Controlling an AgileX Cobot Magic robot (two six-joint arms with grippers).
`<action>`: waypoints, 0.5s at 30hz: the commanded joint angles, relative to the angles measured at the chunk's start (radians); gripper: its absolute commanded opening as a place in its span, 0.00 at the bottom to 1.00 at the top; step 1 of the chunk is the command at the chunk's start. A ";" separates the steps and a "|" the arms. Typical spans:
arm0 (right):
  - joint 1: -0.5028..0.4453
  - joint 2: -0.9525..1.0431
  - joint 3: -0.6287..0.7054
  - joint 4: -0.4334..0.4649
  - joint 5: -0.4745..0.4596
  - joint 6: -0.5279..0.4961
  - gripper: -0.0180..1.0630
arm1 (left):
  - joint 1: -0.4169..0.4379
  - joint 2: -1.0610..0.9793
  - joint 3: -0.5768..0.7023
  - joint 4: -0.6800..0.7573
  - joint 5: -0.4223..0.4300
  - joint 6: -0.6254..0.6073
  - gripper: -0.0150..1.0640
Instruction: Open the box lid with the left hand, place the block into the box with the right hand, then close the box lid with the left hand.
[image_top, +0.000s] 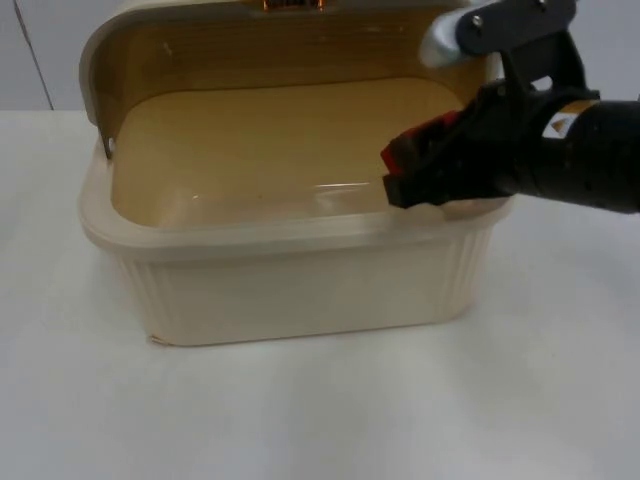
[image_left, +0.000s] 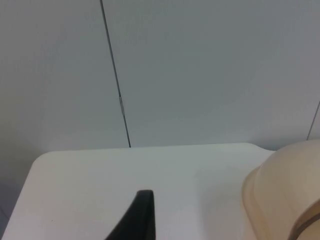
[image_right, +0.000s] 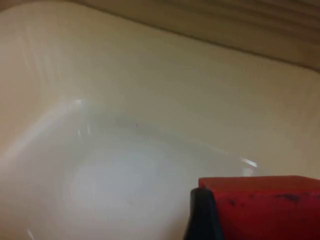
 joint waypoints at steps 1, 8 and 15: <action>0.005 0.010 -0.035 0.000 -0.025 0.020 0.01 | 0.005 0.000 -0.005 0.008 -0.006 0.000 0.97; 0.005 0.011 -0.076 0.000 0.009 0.037 0.05 | 0.005 0.000 -0.005 0.007 0.000 0.000 0.97; 0.005 0.034 -0.080 0.000 0.029 0.037 0.47 | 0.005 0.000 -0.005 0.007 0.000 0.000 0.97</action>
